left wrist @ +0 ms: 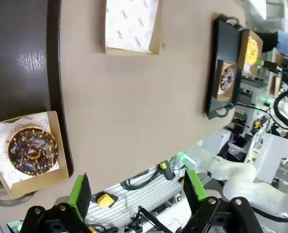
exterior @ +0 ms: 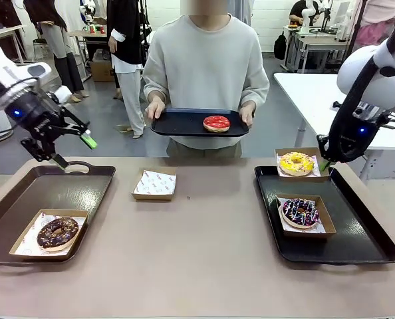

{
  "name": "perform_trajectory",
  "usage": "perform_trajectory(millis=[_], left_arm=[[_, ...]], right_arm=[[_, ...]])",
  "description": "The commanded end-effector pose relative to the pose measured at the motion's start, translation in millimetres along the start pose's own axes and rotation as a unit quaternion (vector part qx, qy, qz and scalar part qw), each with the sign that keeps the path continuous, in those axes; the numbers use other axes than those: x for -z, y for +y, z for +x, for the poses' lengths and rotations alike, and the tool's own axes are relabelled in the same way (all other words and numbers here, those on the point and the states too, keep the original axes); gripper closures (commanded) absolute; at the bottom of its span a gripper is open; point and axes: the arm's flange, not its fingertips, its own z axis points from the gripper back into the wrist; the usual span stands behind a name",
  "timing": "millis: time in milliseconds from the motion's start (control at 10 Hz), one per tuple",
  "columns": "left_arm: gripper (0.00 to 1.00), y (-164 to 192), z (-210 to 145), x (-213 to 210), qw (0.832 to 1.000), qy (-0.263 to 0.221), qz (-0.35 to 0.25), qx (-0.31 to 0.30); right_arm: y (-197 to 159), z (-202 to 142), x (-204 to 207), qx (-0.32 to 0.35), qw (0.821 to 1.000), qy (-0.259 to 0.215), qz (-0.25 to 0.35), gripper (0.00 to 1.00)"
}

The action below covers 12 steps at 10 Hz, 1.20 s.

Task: Individually package the donuts and arrange them on the tray.
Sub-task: Place the picked Paper togo box on the Handle tray while simultaneously picking up another Paper togo box from the table with the other hand.

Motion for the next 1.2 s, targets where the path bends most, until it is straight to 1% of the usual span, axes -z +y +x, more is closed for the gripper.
perform_trajectory(millis=[0, 300, 400, 700, 900, 1100], left_arm=[[0.0, -8, 17, 18, 0.999, -0.002, 0.037, -0.012], [0.0, -26, 41, 63, 0.995, -0.031, 0.092, 0.001], [0.0, -33, 46, 76, 0.992, -0.048, 0.114, 0.015], [0.0, -62, 68, 109, 0.977, -0.1, 0.183, 0.042], [0.0, -74, 88, 130, 0.969, -0.113, 0.214, 0.046], [0.0, -78, 105, 148, 0.966, -0.113, 0.23, 0.043]], right_arm=[[-5, 8, 10, -0.002, 1.0, -0.006, 0.021, 0.99], [-12, 6, 24, 0.014, 0.999, -0.009, 0.036, 0.99], [-5, 5, 16, 0.01, 1.0, 0.004, 0.005, 0.99], [-5, 5, 16, 0.01, 1.0, 0.004, 0.005, 0.99], [-5, 5, 16, 0.01, 1.0, 0.004, 0.005, 0.99], [-5, 5, 16, 0.01, 1.0, 0.004, 0.005, 0.99]])
